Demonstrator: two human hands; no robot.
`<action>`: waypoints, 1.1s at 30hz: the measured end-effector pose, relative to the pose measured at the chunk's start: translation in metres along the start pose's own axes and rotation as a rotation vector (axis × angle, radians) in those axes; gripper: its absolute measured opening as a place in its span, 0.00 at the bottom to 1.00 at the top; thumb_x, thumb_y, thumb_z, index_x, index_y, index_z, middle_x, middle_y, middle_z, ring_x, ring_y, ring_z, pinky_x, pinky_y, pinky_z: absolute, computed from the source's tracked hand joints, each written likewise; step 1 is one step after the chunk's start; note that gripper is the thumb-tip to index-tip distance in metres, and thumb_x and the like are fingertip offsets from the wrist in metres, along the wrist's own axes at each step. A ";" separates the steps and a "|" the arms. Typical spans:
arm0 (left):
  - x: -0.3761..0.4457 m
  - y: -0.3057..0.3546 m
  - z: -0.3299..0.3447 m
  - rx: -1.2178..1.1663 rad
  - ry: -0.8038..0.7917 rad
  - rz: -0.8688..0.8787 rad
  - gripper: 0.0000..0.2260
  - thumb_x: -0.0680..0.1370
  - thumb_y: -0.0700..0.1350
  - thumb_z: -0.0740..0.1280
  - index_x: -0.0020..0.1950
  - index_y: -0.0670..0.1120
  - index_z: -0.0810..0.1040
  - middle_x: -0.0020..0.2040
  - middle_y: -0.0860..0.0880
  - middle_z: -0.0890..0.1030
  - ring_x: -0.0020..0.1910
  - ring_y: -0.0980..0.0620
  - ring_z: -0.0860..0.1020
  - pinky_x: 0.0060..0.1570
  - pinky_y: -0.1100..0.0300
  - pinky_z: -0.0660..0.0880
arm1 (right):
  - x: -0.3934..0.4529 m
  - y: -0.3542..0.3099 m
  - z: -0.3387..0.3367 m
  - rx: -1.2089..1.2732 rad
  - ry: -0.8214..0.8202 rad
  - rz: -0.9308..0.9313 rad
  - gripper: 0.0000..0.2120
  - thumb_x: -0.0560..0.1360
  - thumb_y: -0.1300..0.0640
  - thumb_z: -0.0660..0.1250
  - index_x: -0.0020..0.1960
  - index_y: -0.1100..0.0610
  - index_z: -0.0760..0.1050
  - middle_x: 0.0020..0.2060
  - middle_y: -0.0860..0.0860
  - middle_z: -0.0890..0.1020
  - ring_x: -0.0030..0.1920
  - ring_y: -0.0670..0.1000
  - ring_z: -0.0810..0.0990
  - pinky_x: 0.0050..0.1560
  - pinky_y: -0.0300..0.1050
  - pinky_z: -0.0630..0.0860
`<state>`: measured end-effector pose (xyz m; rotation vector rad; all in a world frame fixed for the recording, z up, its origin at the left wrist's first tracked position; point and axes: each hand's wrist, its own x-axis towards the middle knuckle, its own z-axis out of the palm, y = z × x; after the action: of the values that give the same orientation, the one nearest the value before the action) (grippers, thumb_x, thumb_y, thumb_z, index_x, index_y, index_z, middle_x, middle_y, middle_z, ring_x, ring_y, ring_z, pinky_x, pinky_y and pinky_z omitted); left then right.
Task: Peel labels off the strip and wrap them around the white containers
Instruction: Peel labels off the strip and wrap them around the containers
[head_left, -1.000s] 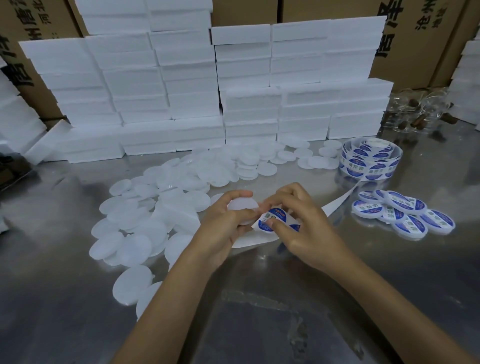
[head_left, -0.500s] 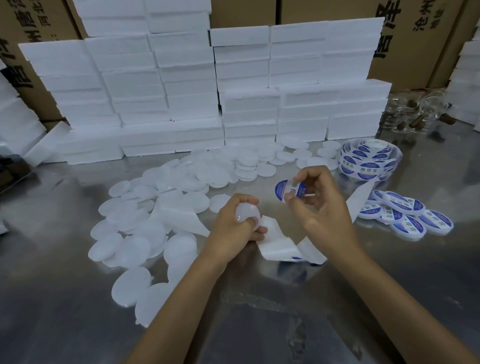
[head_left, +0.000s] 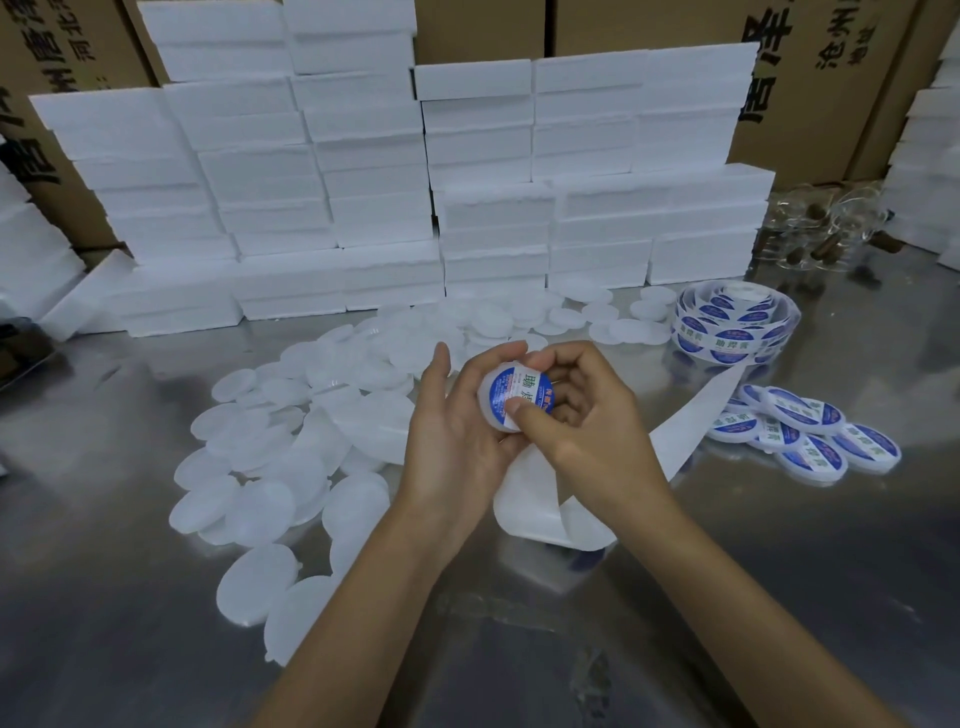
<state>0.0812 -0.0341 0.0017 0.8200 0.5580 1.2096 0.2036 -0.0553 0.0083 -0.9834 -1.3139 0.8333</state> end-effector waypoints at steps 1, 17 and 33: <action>0.000 -0.001 0.001 -0.002 -0.009 0.004 0.28 0.83 0.61 0.51 0.63 0.42 0.79 0.61 0.40 0.81 0.60 0.43 0.80 0.64 0.49 0.76 | 0.000 0.001 0.000 -0.010 0.013 0.001 0.14 0.72 0.69 0.72 0.51 0.53 0.74 0.46 0.46 0.81 0.46 0.47 0.82 0.47 0.40 0.80; -0.004 -0.004 0.010 0.156 0.001 0.041 0.23 0.83 0.57 0.51 0.63 0.45 0.79 0.65 0.41 0.80 0.62 0.47 0.79 0.63 0.52 0.75 | 0.000 0.010 -0.003 -0.227 0.113 -0.062 0.14 0.71 0.60 0.75 0.51 0.49 0.74 0.49 0.44 0.80 0.44 0.41 0.81 0.39 0.29 0.73; -0.009 -0.002 0.015 -0.207 0.017 -0.023 0.18 0.84 0.53 0.55 0.66 0.43 0.74 0.66 0.39 0.78 0.64 0.41 0.77 0.72 0.45 0.68 | -0.002 0.020 -0.008 -0.809 0.109 -0.185 0.22 0.74 0.29 0.59 0.33 0.42 0.59 0.27 0.40 0.72 0.33 0.41 0.73 0.27 0.34 0.60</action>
<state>0.0911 -0.0463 0.0084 0.6268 0.4462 1.2319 0.2127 -0.0502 -0.0106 -1.4703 -1.6497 0.0722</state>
